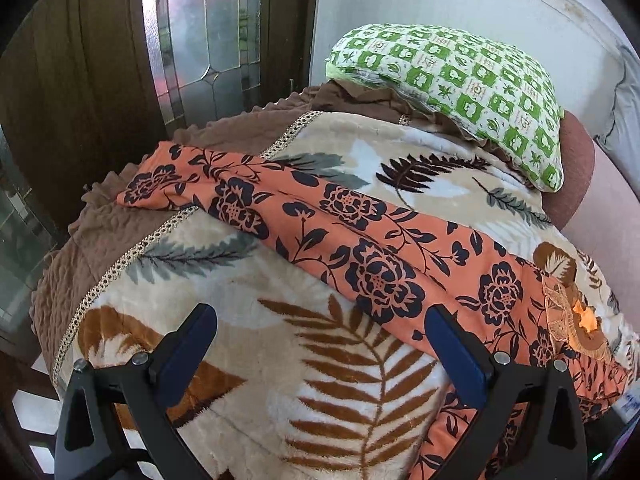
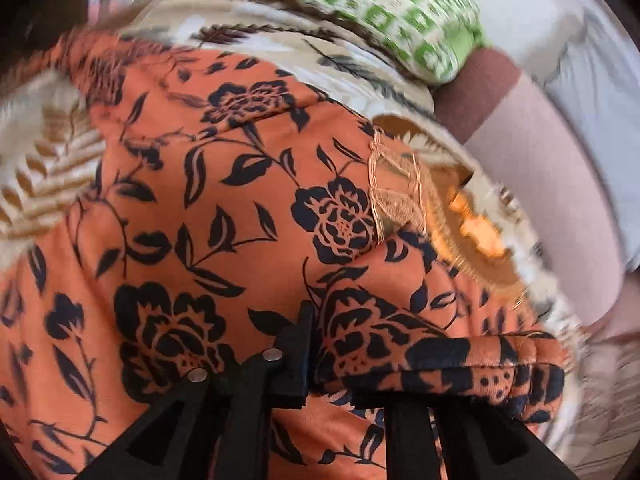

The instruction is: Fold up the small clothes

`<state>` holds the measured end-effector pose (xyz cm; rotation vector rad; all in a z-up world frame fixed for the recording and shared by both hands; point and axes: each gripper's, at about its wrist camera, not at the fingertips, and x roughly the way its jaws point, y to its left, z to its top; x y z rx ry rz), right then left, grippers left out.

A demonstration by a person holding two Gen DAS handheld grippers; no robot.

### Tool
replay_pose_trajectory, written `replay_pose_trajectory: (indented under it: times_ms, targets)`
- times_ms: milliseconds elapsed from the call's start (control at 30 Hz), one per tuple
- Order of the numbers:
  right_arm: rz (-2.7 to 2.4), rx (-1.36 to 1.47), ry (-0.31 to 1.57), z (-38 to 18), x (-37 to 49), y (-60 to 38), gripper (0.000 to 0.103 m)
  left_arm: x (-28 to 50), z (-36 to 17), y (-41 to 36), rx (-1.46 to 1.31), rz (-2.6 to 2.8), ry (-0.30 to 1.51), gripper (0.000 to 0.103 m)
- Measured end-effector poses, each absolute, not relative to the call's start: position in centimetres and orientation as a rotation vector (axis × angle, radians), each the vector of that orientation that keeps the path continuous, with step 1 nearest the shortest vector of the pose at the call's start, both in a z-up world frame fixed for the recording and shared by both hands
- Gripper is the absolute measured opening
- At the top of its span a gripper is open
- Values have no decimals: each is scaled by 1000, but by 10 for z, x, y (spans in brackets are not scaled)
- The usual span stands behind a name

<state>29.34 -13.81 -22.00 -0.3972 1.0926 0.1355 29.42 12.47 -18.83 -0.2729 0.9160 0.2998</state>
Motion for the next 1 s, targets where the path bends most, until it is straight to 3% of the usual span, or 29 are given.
replay_pose_trajectory:
  times_ms: [167,333,367,433,533,733,900,1000]
  targets:
    - [269,93,1031,-183,294,-197,16,294,-188,136,-337,303,920,103]
    - [334,411,995,-173,289,-236,29,294,-186,133,-349,295,912,103]
    - [337,452,1000,-172,284,-236,34,295,-186,129,-337,292,912,103]
    - [288,478,1023,-181,287,-237,82,295,-186,125,-315,288,915,103]
    - [207,483,1046,-192,293,-239,82,297,-186,117,-279,272,925,103]
    - [239,1018,879,-214,271,-299,82,296,-184,117,-270,277,915,103]
    - [95,1286,854,-253,270,-324,82,296,-184,119,-267,278,913,103]
    - [49,1317,812,-244,284,-317,82,296,-184,125,-278,286,913,103]
